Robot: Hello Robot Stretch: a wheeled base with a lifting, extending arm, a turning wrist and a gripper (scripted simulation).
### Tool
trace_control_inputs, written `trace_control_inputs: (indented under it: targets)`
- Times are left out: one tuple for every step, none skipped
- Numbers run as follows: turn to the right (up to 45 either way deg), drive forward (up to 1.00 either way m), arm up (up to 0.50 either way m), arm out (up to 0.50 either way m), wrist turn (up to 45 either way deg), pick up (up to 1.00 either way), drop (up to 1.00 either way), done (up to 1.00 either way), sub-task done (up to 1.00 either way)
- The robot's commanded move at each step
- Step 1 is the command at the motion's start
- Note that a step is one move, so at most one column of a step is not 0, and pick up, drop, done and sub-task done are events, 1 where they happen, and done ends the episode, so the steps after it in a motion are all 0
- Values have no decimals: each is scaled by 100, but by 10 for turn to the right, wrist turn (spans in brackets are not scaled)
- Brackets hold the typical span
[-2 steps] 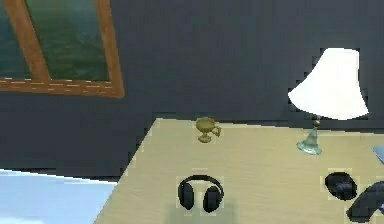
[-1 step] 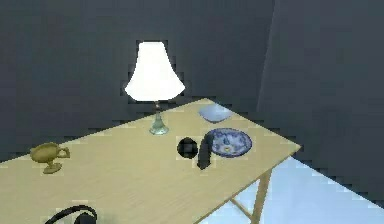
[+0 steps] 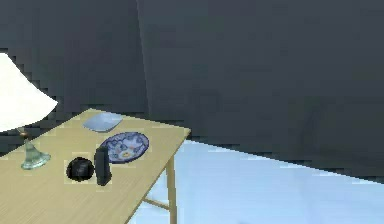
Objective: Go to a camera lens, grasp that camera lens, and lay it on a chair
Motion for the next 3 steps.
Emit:
trace_control_inputs:
  targets:
    - [0,30,0,0,0,0,0,0,0]
    - [-450,0,0,0,0,0,0,0,0]
    - [-450,0,0,0,0,0,0,0,0]
